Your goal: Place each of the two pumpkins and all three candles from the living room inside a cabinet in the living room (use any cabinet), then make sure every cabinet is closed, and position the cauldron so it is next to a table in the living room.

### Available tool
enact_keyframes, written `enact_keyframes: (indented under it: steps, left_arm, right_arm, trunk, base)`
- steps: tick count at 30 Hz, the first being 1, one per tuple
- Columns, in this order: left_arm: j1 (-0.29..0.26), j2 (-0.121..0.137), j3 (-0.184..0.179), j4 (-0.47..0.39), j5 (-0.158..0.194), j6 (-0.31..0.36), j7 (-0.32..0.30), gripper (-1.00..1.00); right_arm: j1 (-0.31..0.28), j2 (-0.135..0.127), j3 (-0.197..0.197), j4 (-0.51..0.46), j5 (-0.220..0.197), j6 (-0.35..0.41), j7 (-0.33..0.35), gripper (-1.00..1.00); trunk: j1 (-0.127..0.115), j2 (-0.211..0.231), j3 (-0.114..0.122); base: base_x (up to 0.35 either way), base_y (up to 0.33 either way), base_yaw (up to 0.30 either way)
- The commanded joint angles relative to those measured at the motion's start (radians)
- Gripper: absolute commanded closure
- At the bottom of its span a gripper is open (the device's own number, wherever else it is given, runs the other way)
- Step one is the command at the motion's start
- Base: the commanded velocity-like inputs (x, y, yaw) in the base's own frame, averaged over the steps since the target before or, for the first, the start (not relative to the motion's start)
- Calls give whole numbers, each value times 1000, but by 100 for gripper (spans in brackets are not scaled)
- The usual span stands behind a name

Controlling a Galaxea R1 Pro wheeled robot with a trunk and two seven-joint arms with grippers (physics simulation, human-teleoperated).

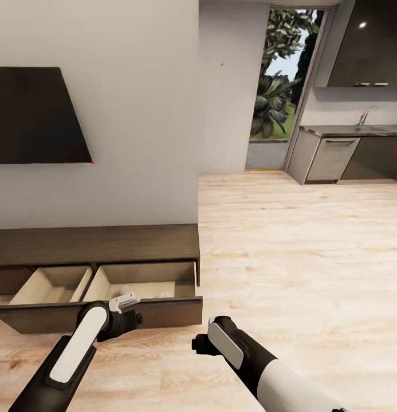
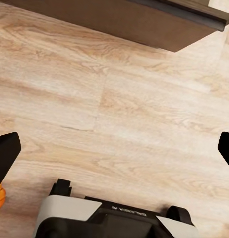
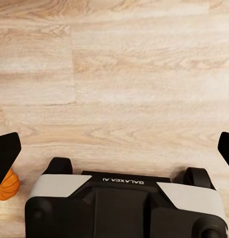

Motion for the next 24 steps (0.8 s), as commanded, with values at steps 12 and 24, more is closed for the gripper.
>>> enact_keyframes:
  steps: [12, 24]
  left_arm:
    - [-2, 1, 0, 38, 2, -3, 9, -100]
    - [-3, 1, -11, 70, -143, -75, -5, -100]
  right_arm:
    - [-1, -2, 1, -3, -8, -6, -4, -100]
    - [-1, -1, 1, -2, 1, -43, -1, -100]
  trunk:
    - [46, -85, -39]
    - [92, -169, -76]
  base:
    - [0, 0, 0]
    - [0, 0, 0]
